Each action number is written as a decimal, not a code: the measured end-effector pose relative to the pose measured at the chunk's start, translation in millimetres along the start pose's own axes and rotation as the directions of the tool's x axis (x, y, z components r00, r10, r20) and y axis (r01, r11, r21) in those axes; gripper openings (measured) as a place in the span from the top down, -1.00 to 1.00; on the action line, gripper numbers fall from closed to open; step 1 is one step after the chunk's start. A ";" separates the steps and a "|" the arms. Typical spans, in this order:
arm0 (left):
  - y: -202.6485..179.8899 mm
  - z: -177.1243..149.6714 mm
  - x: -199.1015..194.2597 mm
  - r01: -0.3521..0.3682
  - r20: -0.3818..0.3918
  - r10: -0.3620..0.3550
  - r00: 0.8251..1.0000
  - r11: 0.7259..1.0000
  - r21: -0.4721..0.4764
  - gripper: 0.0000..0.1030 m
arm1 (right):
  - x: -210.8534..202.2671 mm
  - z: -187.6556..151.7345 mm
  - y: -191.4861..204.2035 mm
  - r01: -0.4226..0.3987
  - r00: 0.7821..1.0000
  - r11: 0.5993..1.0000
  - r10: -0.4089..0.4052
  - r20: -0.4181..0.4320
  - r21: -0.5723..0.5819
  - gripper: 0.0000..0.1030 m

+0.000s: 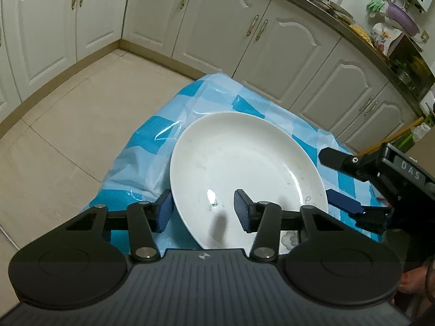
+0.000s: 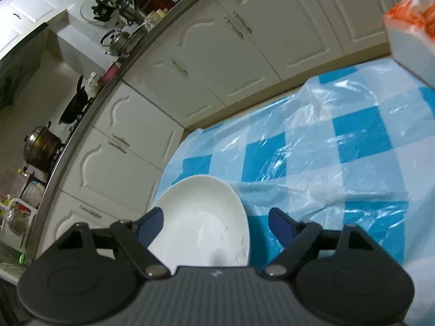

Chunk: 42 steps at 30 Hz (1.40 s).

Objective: Organize plates and bowls

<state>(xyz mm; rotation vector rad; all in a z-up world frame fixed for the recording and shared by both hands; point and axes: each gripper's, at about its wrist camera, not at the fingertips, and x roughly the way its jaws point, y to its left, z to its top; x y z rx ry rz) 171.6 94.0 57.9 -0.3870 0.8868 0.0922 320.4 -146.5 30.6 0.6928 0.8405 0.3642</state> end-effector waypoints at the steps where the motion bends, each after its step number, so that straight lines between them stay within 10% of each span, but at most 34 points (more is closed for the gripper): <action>1: 0.2 0.6 0.6 -0.002 -0.001 0.002 1.000 1.000 0.002 -0.06 | 2.3 -0.3 0.7 -0.001 1.000 1.000 0.001 -0.006 -0.004 -0.64; 42: -13.9 -1.8 -28.8 0.009 0.087 -0.007 0.996 1.000 -0.012 0.14 | -15.5 -13.2 29.1 -0.027 1.000 0.984 0.025 -0.011 -0.178 -0.67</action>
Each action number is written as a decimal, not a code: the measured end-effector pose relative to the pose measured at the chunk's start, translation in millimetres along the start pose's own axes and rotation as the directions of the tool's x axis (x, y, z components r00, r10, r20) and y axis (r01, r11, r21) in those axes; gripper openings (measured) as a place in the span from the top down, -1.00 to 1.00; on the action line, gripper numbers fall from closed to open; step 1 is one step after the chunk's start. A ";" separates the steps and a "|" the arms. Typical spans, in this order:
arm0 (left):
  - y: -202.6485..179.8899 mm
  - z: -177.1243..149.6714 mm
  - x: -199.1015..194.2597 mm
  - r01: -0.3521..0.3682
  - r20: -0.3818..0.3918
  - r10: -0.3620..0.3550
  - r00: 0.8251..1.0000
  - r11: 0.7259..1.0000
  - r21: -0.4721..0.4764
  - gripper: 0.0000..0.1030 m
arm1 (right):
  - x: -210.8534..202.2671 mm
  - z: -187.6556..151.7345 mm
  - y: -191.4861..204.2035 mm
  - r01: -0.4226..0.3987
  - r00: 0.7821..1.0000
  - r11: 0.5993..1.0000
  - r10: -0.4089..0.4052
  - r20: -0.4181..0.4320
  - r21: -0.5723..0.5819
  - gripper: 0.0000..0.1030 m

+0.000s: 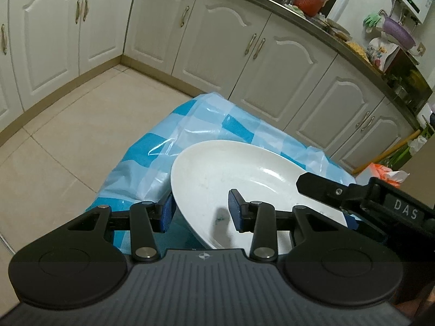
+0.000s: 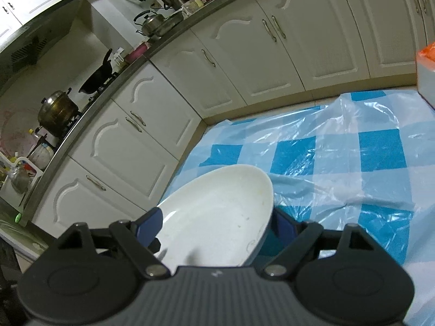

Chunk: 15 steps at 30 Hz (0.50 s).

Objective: Organize plates and bowls

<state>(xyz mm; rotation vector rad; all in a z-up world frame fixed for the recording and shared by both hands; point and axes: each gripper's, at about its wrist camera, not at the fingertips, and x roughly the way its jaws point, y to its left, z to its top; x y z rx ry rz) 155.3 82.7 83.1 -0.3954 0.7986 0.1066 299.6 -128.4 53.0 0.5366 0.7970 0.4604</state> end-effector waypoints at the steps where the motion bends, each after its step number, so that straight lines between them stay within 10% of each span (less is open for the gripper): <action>1: -0.2 0.2 -2.3 0.002 0.004 -0.002 1.000 1.000 0.002 0.14 | -2.6 -1.1 0.4 -0.002 1.000 1.000 0.002 0.003 0.002 -0.67; 15: -0.8 -7.0 -27.5 0.011 0.018 -0.011 1.000 1.000 0.002 0.14 | -33.3 -12.9 11.4 -0.044 0.999 0.999 0.045 0.020 -0.025 -0.67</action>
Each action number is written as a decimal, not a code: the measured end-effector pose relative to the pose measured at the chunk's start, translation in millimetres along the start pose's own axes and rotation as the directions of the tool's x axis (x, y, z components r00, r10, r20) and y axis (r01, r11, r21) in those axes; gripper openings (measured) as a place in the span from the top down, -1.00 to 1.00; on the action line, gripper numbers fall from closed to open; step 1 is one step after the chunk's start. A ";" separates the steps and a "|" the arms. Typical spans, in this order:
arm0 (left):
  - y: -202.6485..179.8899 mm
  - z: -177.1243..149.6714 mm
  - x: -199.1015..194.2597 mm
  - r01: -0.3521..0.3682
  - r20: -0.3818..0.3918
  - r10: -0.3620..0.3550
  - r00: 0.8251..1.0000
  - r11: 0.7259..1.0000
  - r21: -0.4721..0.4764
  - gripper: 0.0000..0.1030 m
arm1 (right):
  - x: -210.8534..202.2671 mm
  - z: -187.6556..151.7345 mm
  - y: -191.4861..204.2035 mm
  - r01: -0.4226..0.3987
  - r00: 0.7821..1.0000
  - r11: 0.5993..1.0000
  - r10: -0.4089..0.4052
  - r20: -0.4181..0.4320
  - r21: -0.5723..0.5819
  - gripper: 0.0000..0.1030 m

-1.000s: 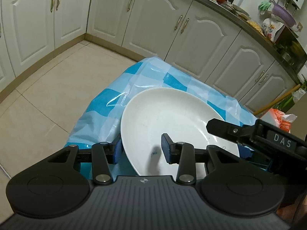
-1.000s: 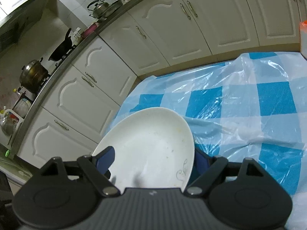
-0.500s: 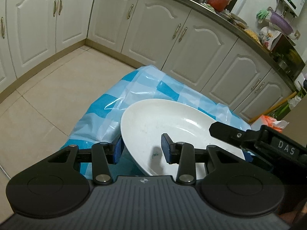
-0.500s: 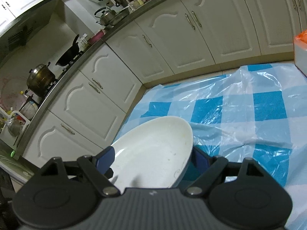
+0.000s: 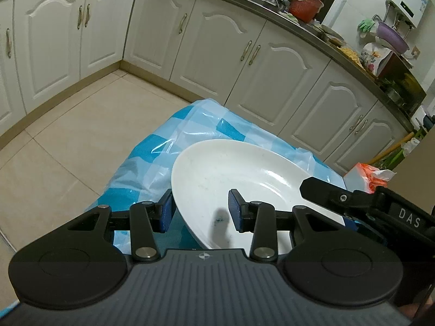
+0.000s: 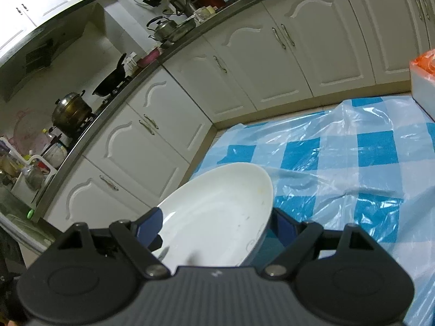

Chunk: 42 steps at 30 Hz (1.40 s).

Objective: Organize plates and bowls

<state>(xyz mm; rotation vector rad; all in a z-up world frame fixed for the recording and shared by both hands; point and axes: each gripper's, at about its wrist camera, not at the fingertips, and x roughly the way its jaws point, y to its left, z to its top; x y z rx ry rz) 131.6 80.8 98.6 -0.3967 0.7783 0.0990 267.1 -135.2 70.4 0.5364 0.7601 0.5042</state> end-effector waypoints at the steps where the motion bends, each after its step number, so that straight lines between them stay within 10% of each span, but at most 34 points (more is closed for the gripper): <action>1: 0.6 -0.5 -1.4 0.000 0.000 0.000 1.000 1.000 -0.001 0.14 | -1.6 -1.0 1.2 -0.003 1.000 1.000 0.003 -0.002 -0.004 -0.67; 42: 31.2 -82.2 -96.4 -0.168 -0.046 0.170 0.984 0.985 0.049 0.14 | -63.1 -96.2 58.4 -0.182 0.970 0.957 0.138 -0.200 -0.226 -0.67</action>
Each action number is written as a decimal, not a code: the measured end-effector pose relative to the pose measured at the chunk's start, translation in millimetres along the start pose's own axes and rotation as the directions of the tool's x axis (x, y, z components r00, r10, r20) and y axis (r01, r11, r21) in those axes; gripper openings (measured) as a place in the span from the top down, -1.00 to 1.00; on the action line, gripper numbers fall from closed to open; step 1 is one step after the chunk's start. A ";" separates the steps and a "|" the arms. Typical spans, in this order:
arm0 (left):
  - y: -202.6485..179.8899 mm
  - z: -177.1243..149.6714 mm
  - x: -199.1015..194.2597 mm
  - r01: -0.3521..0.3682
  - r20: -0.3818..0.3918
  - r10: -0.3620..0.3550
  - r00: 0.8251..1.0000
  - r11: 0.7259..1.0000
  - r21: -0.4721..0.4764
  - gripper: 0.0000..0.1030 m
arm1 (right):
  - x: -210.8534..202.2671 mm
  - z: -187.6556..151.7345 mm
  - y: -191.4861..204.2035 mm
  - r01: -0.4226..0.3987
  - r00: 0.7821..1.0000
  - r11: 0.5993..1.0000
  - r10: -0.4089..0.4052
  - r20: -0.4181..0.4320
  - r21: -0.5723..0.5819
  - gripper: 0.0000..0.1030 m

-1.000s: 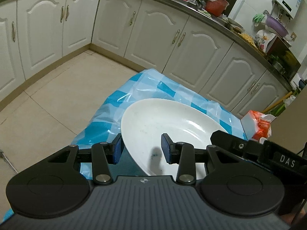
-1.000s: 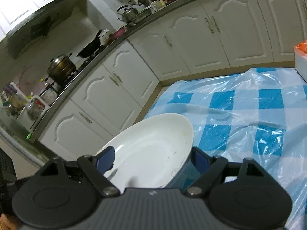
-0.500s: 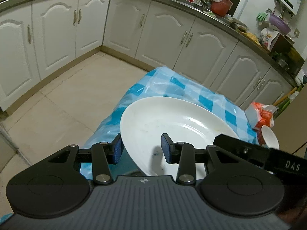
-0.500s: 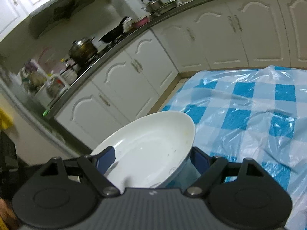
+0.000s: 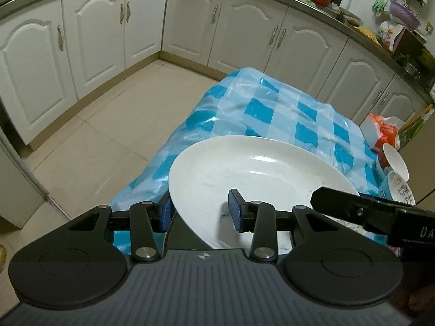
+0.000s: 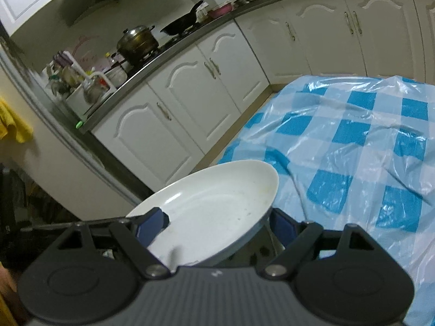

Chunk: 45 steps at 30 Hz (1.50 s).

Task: Organize plates and bowls
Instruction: 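Carry the held plate with both grippers toward the plate stack, then lower the plate onto the stack and open both grippers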

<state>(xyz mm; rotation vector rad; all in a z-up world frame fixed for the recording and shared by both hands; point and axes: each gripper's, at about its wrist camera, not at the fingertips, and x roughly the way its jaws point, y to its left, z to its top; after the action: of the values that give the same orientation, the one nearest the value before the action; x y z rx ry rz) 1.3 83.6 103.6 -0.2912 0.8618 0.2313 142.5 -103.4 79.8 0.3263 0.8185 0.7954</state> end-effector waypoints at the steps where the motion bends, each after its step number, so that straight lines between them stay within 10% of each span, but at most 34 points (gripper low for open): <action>1: 0.4 -2.2 -0.8 -0.005 -0.002 0.005 1.000 1.000 0.000 0.14 | 0.2 -2.5 0.2 -0.001 1.000 1.000 0.001 -0.007 -0.001 -0.67; 33: -0.9 -34.4 1.6 -0.048 -0.003 0.049 0.999 0.995 0.090 0.13 | -0.5 -43.3 2.3 0.030 0.990 0.995 -0.042 -0.136 -0.091 -0.65; 45: -7.8 -15.2 -5.5 -0.045 0.093 0.037 0.995 0.995 0.087 -0.10 | -14.7 -37.1 -19.5 0.078 0.996 0.996 -0.077 -0.034 0.035 -0.72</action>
<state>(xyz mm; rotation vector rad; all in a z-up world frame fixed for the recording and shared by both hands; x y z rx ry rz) -10.5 70.6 99.7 -0.1787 0.7857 0.2423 118.1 -128.6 52.6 0.3126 0.8723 0.7159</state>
